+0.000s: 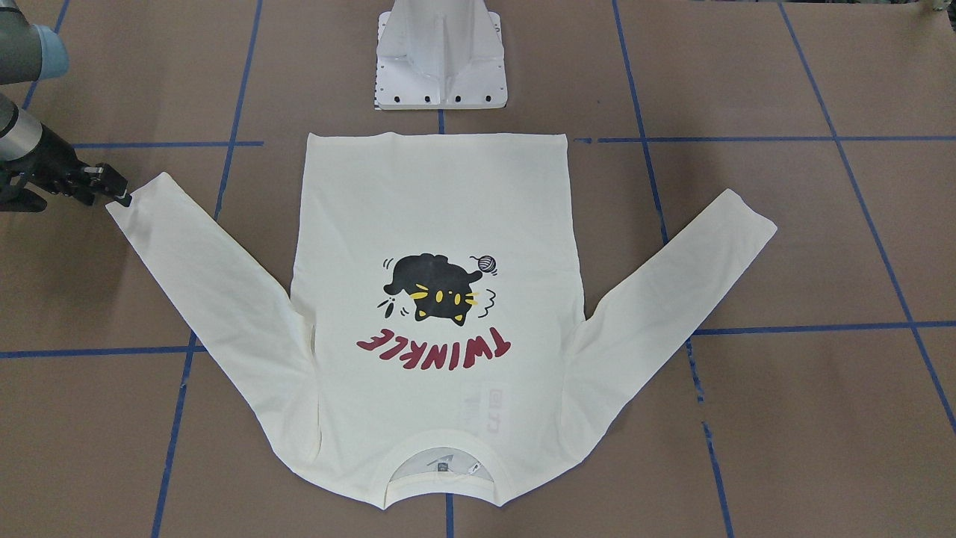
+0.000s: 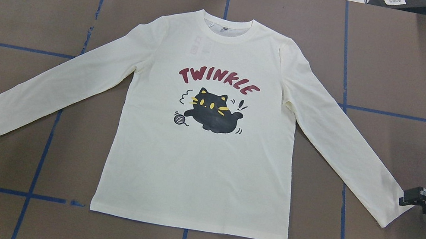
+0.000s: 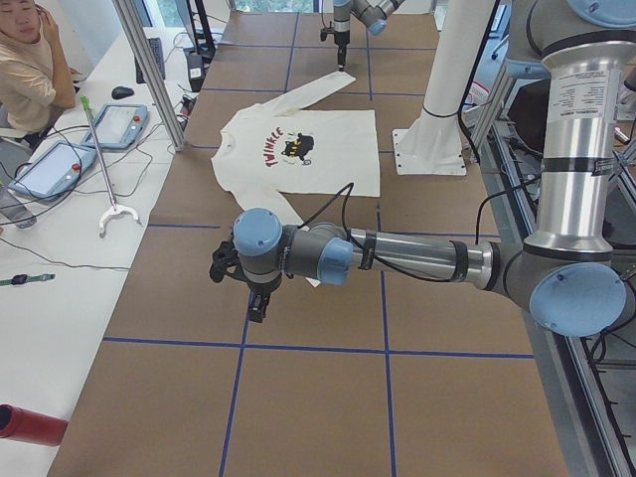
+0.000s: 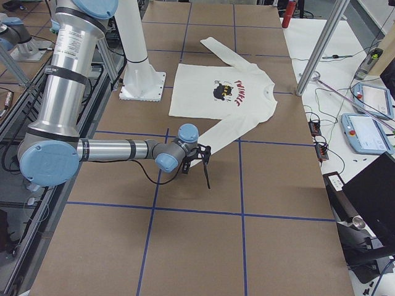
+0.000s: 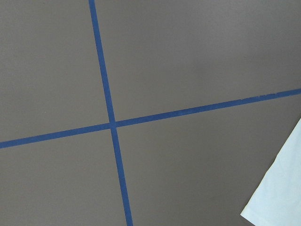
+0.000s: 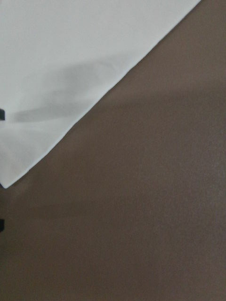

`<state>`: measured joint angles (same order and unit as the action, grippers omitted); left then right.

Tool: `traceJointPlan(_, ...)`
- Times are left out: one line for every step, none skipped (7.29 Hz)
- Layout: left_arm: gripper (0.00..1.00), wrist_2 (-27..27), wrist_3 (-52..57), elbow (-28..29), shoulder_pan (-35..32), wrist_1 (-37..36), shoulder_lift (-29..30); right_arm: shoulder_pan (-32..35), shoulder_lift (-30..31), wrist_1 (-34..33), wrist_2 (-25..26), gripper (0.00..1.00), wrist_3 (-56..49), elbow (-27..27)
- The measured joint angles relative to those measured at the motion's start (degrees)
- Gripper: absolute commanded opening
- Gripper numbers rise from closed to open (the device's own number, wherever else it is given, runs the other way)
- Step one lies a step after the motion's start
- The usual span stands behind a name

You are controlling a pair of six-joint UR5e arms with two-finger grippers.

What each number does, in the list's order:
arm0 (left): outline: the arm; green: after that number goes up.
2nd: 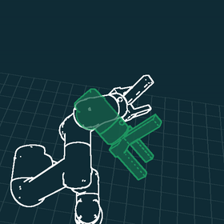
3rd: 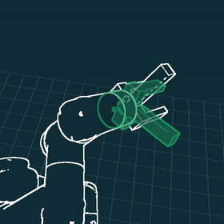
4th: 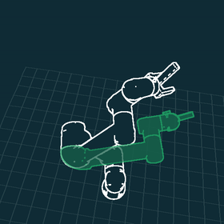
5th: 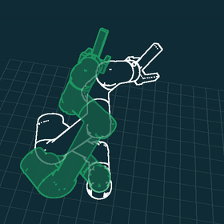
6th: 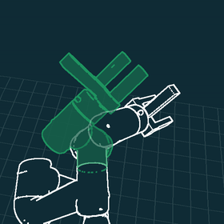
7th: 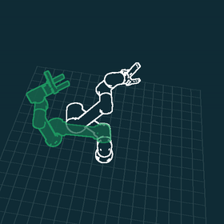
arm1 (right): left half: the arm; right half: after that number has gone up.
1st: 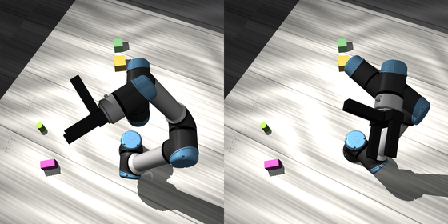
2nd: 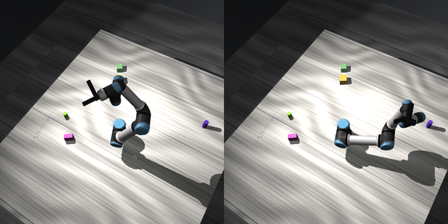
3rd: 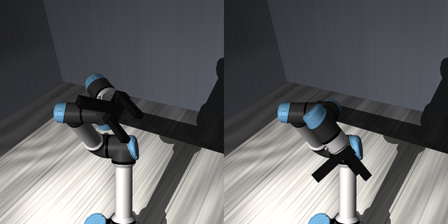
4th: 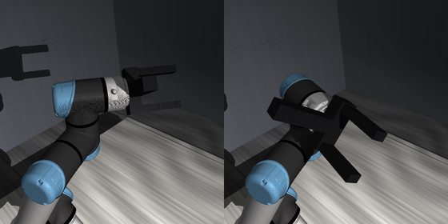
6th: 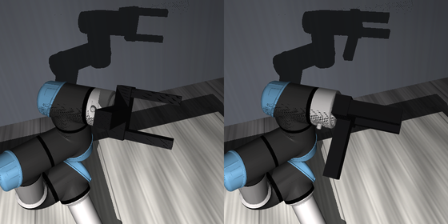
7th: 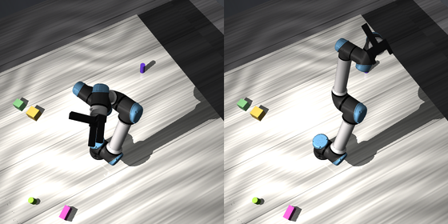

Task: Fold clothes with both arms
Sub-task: 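Move the right gripper to the sleeve cuff nearest it, then grasp the cuff and fold the sleeve across the chest with the right gripper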

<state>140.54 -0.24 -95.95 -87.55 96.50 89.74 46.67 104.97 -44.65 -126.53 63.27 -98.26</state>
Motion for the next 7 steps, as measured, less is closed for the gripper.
traceJointPlan(1.0, 0.0, 0.0, 0.0, 0.0, 0.0, -0.1, 0.0, -0.6, 0.0, -0.1, 0.0, 0.1, 0.6)
traceJointPlan(1.0, 0.0, 0.1, -0.1, -0.1, 0.1, -0.3, 0.0, -0.9, 0.0, -0.4, 0.0, 0.1, 0.8)
traceJointPlan(1.0, 0.0, 0.1, -0.1, -0.1, 0.6, -0.7, 0.0, -1.0, 0.0, -0.7, 0.0, 0.1, 0.7)
traceJointPlan(1.0, 0.0, 0.1, 0.0, -0.1, 1.6, -1.2, 0.1, -1.0, 0.0, -0.9, 0.0, 0.0, 0.7)
traceJointPlan(1.0, 0.1, 0.1, 0.1, -0.1, 2.6, -1.8, 0.2, -0.9, 0.0, -1.0, 0.0, 0.0, 0.5)
traceJointPlan(1.0, 0.1, 0.1, 0.1, -0.1, 3.3, -2.2, 0.3, -0.8, -0.1, -1.3, 0.0, 0.0, -0.4)
traceJointPlan(1.0, 0.1, 0.0, 0.0, -0.1, 3.6, -2.4, 0.5, -0.5, -0.5, -2.1, 0.0, 0.1, -3.2)
